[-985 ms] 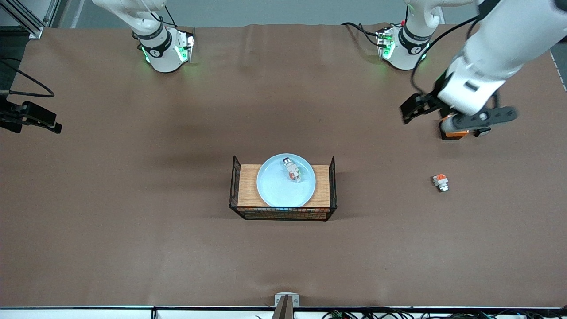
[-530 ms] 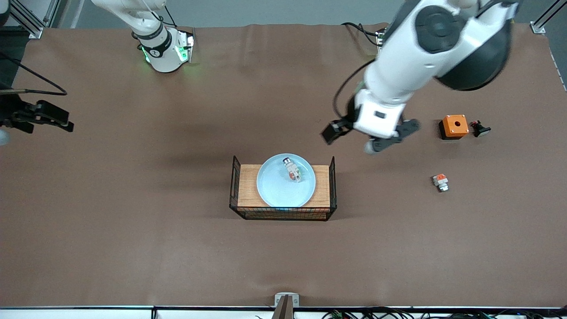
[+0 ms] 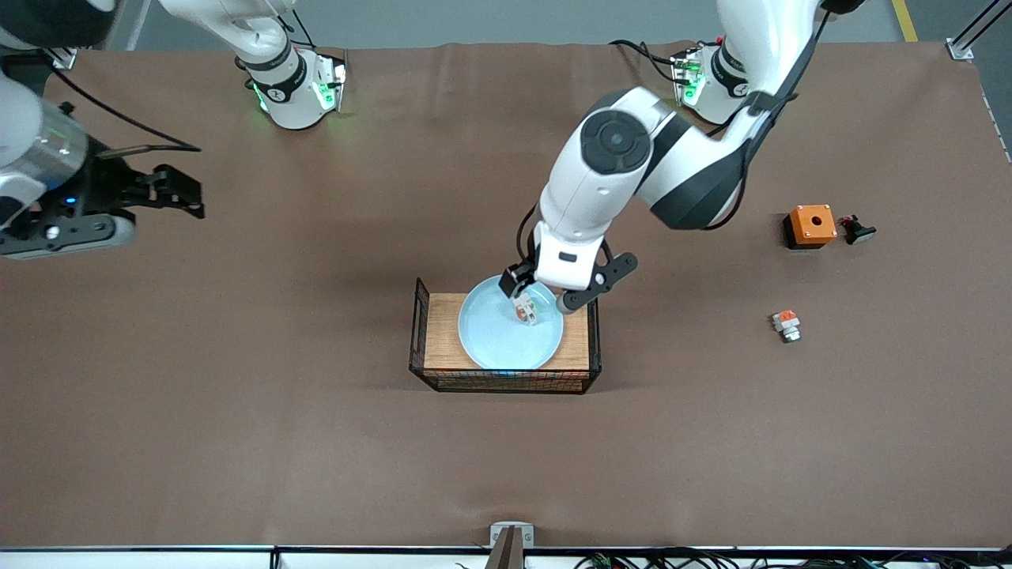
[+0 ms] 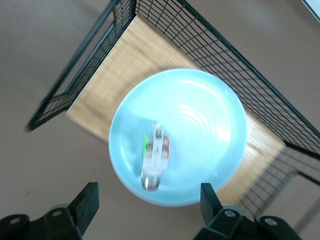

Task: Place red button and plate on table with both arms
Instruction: 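Grasp the white button with the left gripper while the right gripper approaches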

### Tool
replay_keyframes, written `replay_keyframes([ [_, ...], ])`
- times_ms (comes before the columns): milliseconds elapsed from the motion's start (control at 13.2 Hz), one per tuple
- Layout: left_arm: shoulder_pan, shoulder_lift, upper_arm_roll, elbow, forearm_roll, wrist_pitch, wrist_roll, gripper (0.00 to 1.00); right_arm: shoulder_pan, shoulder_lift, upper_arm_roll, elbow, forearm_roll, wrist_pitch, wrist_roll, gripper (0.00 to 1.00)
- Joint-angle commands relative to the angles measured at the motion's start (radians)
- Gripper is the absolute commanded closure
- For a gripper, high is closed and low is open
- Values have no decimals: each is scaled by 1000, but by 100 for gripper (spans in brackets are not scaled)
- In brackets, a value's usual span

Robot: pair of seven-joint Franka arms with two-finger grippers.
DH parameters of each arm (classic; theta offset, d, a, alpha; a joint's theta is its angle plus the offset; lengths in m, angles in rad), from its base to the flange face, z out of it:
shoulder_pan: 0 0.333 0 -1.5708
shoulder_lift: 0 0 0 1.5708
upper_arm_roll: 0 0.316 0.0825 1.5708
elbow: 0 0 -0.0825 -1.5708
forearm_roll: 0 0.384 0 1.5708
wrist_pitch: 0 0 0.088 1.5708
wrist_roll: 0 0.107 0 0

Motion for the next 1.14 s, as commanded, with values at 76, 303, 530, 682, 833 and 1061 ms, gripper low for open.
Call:
replay_keyframes([
  [76, -122, 64, 135, 41, 27, 20, -19, 12, 96, 1, -3, -6, -47, -9, 159, 2],
  [303, -123, 77, 140, 40, 27, 44, -14, 14, 178, 17, -1, -31, -62, 13, 404, 2],
  [530, -123, 107, 142, 40, 29, 106, -16, 16, 273, 30, -1, -36, -59, 48, 644, 2],
  [682, -125, 118, 142, 40, 30, 115, -14, 19, 319, 54, -1, -36, -59, 77, 838, 2],
  [833, -125, 118, 140, 40, 29, 117, -16, 32, 356, 89, -1, -34, -58, 120, 1007, 2],
  [1061, -146, 118, 142, 37, 32, 115, -19, 98, 394, 152, 0, -34, -58, 203, 1251, 2],
])
